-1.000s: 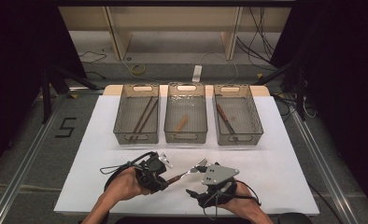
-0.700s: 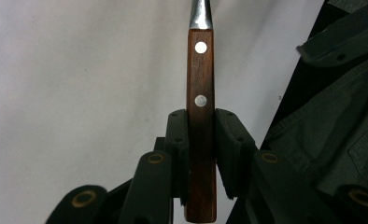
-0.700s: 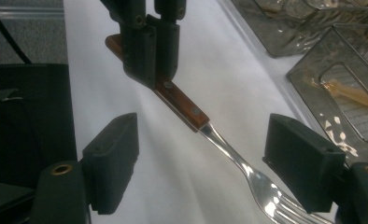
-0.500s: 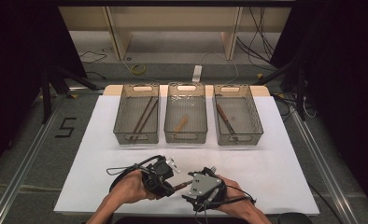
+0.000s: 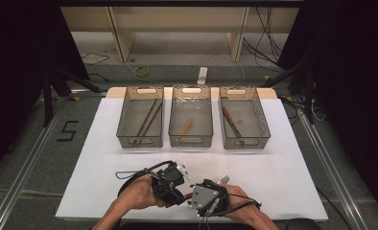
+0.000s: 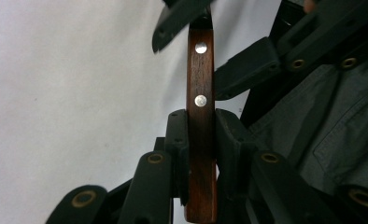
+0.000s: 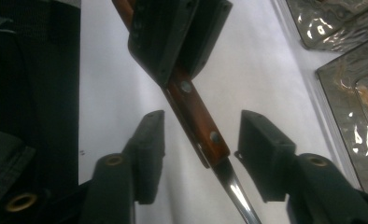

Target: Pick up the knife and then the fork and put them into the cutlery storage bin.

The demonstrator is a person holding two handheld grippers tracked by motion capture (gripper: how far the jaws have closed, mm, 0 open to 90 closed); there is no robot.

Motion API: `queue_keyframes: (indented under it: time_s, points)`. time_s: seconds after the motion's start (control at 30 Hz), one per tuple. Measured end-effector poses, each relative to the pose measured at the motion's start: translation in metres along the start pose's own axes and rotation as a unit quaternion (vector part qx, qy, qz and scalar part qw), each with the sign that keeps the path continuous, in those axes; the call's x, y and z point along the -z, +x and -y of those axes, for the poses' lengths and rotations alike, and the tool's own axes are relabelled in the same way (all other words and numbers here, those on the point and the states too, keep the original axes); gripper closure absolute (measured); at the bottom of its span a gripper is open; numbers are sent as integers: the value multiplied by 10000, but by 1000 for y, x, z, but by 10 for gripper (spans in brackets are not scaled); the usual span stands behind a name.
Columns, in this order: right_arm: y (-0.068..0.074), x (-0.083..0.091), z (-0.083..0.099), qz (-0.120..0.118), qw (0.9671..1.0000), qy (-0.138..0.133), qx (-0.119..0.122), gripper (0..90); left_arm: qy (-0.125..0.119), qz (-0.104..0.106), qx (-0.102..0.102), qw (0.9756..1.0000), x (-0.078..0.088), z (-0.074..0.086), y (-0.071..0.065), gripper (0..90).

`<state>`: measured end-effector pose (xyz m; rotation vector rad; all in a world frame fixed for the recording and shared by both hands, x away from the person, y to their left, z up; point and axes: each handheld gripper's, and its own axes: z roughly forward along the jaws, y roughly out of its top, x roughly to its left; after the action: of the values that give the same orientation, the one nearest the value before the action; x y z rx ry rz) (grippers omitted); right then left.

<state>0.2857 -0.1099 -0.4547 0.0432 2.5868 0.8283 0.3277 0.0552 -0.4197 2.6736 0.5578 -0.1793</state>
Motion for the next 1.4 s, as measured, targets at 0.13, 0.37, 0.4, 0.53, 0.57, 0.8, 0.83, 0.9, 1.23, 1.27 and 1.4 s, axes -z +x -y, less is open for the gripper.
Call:
queue_keyframes:
  time_s: [0.13,0.37,0.4,0.53,0.57,0.8,0.83,0.9,1.23,1.27,1.4]
  points:
    - [2,0,0,66,9998,38,183,646,21,55,-18,10000,-1,-1,0,752]
    - [5,1,0,119,9976,184,653,717,-20,130,-90,9999,-1,-1,1,751]
    - [6,1,0,120,9971,223,722,726,-34,146,-100,9998,-1,-1,2,750]
    - [7,0,0,58,9962,283,822,771,-184,97,-68,9998,2,0,4,725]
    - [8,0,0,50,9963,299,801,777,-199,139,-55,9997,2,0,5,720]
    - [5,3,0,73,9964,329,775,779,-518,-86,-34,9986,7,7,16,490]
    - [4,3,1,88,9967,332,733,779,-629,-122,4,9979,9,8,18,451]
    - [2,4,2,109,9969,355,691,779,-815,-150,142,9965,12,10,21,396]
    - [-18,14,17,392,9981,474,86,779,-1731,-545,344,9828,24,24,29,276]
    - [-21,15,19,432,9979,481,80,779,-1831,-617,358,9805,26,25,30,274]
    - [-32,16,25,487,9973,527,-135,779,-2134,-790,476,9726,32,31,32,262]
